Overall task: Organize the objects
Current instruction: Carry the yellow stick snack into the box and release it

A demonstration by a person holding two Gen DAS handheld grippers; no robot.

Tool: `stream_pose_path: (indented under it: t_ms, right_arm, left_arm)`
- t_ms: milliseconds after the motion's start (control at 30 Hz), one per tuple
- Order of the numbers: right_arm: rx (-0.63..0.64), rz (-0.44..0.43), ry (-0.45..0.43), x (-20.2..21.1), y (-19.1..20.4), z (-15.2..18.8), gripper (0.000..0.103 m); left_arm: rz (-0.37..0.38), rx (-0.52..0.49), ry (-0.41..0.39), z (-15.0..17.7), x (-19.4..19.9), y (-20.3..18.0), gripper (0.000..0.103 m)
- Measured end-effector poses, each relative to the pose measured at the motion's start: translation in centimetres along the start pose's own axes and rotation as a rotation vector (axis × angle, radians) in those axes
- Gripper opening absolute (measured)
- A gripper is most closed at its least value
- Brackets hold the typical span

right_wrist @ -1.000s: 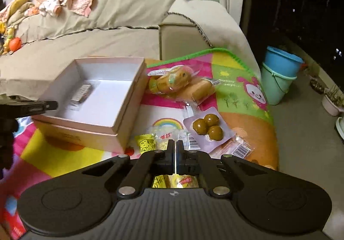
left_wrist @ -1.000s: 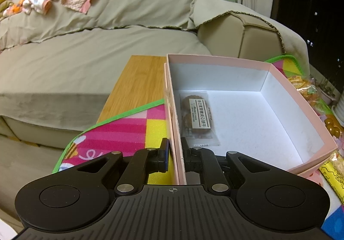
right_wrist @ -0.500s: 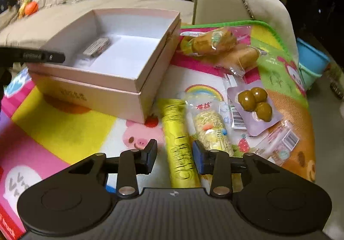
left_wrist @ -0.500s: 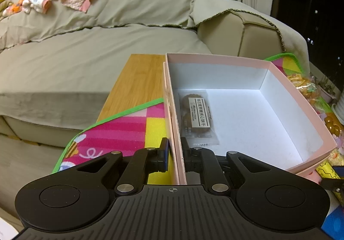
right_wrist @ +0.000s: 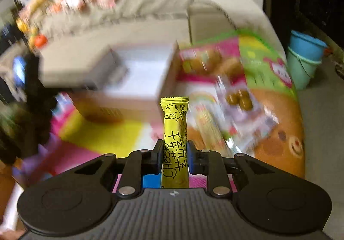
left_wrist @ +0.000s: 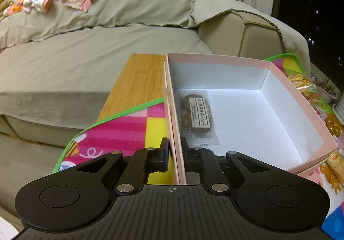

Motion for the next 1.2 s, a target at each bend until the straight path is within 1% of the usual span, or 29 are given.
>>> stream_pose_path:
  t_ms: [100, 167, 233, 300, 333, 433, 600, 767, 800, 833, 933, 1000, 1100, 1200]
  right_arm:
    - [-0.038, -0.085, -0.085, 0.8, 1.9, -3.8, 0.021]
    - [-0.047, -0.137, -0.129, 0.4, 3.4, -6.1, 0.021]
    - [-0.051, -0.182, -0.157, -0.9, 4.9, -8.2, 0.021]
    - [-0.057, -0.212, -0.165, -3.0, 6.2, -9.7, 0.021]
    - [-0.072, -0.222, -0.153, -4.4, 6.7, -10.1, 0.021]
    - [-0.131, -0.239, -0.081, -9.4, 7.9, -10.6, 0.021]
    - [-0.191, -0.21, 0.019, -16.8, 9.1, -10.1, 0.021]
    - [-0.234, -0.157, 0.074, -21.5, 9.6, -8.5, 0.021]
    - [-0.242, -0.156, 0.087, -22.3, 9.9, -8.2, 0.024]
    - [-0.253, -0.172, 0.1, -22.9, 10.1, -7.9, 0.025]
    - [-0.309, -0.24, 0.125, -23.6, 10.7, -7.3, 0.026]
    - [-0.315, -0.259, 0.112, -23.0, 10.3, -7.3, 0.027]
    - [-0.269, -0.231, 0.064, -21.1, 8.8, -7.7, 0.029]
    - [-0.2, -0.186, 0.003, -18.9, 6.4, -8.7, 0.031]
  left_arm:
    - [0.002, 0.001, 0.001, 0.0, 0.0, 0.1, 0.012]
    - [0.002, 0.002, 0.001, 0.0, 0.0, 0.1, 0.012]
    - [0.003, 0.003, 0.001, 0.0, 0.0, 0.1, 0.012]
    - [0.006, 0.007, 0.001, -0.1, 0.0, 0.0, 0.012]
    - [0.007, 0.007, 0.0, 0.0, 0.0, 0.0, 0.012]
    - [0.009, 0.005, 0.001, 0.0, 0.1, 0.0, 0.013]
    - [0.017, 0.006, 0.001, 0.1, 0.2, 0.1, 0.013]
    - [0.02, 0.011, 0.0, 0.1, 0.3, 0.2, 0.013]
    - [0.02, 0.01, 0.0, 0.1, 0.3, 0.2, 0.013]
    - [0.02, 0.011, 0.0, 0.1, 0.3, 0.2, 0.013]
    - [0.02, 0.011, 0.001, 0.1, 0.3, 0.2, 0.013]
    - [0.019, 0.011, 0.001, 0.1, 0.3, 0.2, 0.013]
    - [0.018, 0.013, -0.001, 0.2, 0.4, 0.3, 0.013]
    - [0.018, 0.014, -0.001, 0.3, 0.4, 0.3, 0.013]
Point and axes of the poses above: each gripper's, at about its wrist camera, not at the fingertips, and x roughly against the way its jaws point, y to its left, z to its underside, the point moved 9 cm from there along -x, roughly the way its jaws point, and after that the axes turned 12 degrees about -y, right-handed, at the moved point
